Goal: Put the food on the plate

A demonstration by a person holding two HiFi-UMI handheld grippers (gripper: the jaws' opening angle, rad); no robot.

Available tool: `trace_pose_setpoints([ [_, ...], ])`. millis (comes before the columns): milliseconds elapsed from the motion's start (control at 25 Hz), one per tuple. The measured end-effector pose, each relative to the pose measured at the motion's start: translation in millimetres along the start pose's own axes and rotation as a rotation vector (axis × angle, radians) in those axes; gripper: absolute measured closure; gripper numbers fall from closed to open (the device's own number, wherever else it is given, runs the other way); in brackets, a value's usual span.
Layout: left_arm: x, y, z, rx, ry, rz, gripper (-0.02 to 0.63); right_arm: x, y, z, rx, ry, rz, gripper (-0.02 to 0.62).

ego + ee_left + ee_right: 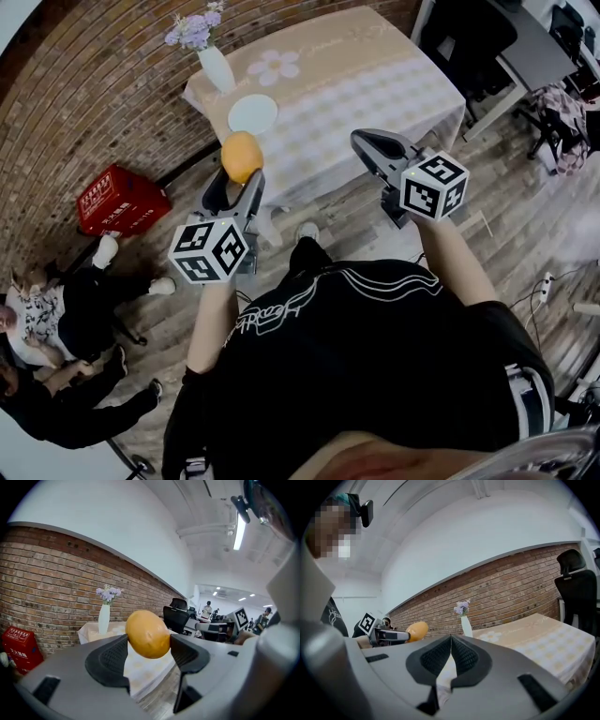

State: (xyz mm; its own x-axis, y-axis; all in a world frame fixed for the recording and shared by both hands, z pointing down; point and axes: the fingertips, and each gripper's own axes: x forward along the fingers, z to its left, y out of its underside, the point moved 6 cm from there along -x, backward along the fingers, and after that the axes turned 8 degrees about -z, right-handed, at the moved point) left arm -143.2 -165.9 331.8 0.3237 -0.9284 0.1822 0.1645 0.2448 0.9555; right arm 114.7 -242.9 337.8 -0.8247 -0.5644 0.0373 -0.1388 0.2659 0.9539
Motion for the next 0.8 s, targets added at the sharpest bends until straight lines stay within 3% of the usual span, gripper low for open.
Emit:
trace_pose_setpoints([
  [800,125,12,106,-0.064,0.029,0.108,0.328,116,34,-68,0.1,0.048,0.11,0.598],
])
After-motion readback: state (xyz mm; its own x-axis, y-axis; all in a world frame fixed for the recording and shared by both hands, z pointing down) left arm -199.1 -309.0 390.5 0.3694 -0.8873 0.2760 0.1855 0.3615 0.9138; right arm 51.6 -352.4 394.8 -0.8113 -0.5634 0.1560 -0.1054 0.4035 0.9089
